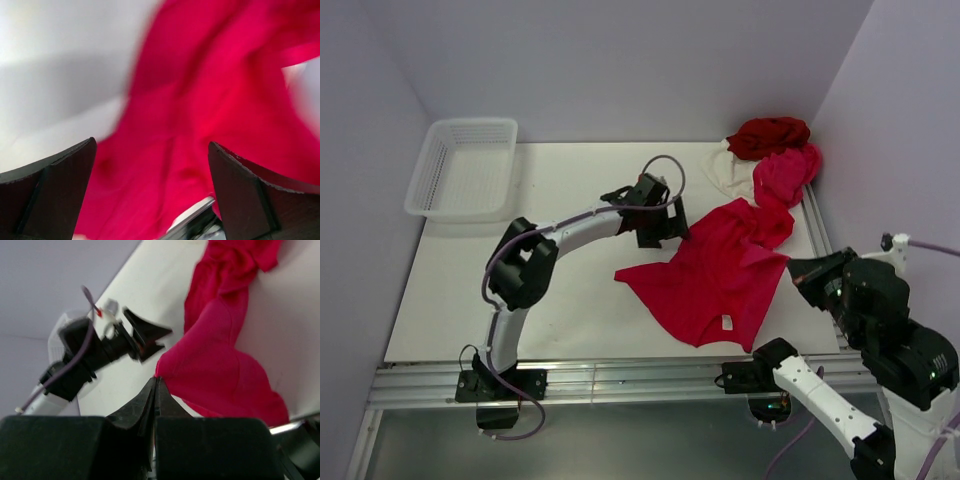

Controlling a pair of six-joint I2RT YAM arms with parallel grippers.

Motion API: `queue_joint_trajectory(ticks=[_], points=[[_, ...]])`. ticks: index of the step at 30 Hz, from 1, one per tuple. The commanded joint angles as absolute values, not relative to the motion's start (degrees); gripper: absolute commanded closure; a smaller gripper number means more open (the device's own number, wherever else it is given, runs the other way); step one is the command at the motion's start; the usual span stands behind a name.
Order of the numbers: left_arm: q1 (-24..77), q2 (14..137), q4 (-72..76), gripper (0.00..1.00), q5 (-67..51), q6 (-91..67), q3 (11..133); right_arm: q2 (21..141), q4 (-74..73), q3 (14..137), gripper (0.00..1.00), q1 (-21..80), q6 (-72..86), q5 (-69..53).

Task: Roll the t-shirts
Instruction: Flatten the tshirt

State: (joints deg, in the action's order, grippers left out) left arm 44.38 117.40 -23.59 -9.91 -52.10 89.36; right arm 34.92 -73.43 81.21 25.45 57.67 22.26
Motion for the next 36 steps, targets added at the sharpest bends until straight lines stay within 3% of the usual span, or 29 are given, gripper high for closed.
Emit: queue_joint_trajectory(ticks=[1, 4, 8, 18, 21, 22, 24, 25, 29, 34, 36], points=[[45.1, 121.7, -21.0, 0.01, -13.2, -47.7, 101.5, 28.8, -81.2, 77.6, 1.00, 25.1, 68.4, 24.6], [45.2, 127.2, -16.5, 0.01, -14.7, -47.7, 107.3, 25.4, -82.7, 74.9, 1.00, 25.1, 69.4, 23.8], [45.3, 137.8, -23.5, 0.00, -12.7, -47.1, 121.2, 23.4, -82.7, 74.4, 1.00, 25.1, 70.1, 24.0], [47.9, 145.6, -28.8, 0.05, -9.1, -47.2, 125.8, 27.3, -81.5, 76.8, 1.00, 25.1, 68.6, 25.2], [49.0, 146.9, -31.3, 0.31, -8.5, -47.3, 126.4, 27.4, -79.9, 75.3, 1.00, 25.1, 68.6, 24.6], [49.0, 147.3, -32.1, 0.54, -8.6, -47.5, 126.5, 27.5, -79.5, 74.9, 1.00, 25.1, 68.6, 24.2], [49.0, 147.4, -33.7, 0.76, -8.9, -47.3, 125.6, 27.8, -78.1, 73.8, 1.00, 25.1, 68.6, 23.7], [49.0, 147.1, -34.1, 0.99, -8.6, -47.1, 125.0, 27.9, -77.6, 73.5, 1.00, 25.1, 68.2, 23.3], [47.6, 140.2, -36.7, 1.00, -2.7, -47.9, 113.7, 29.7, -74.3, 71.7, 1.00, 25.1, 67.2, 22.7], [33.8, 115.3, -26.0, 1.00, -2.8, -50.9, 84.6, 35.1, -65.6, 67.9, 1.00, 25.1, 62.5, 19.2], [28.9, 104.7, -26.4, 1.00, -0.3, -51.3, 79.1, 39.1, -62.0, 67.7, 1.00, 25.1, 60.2, 17.1]])
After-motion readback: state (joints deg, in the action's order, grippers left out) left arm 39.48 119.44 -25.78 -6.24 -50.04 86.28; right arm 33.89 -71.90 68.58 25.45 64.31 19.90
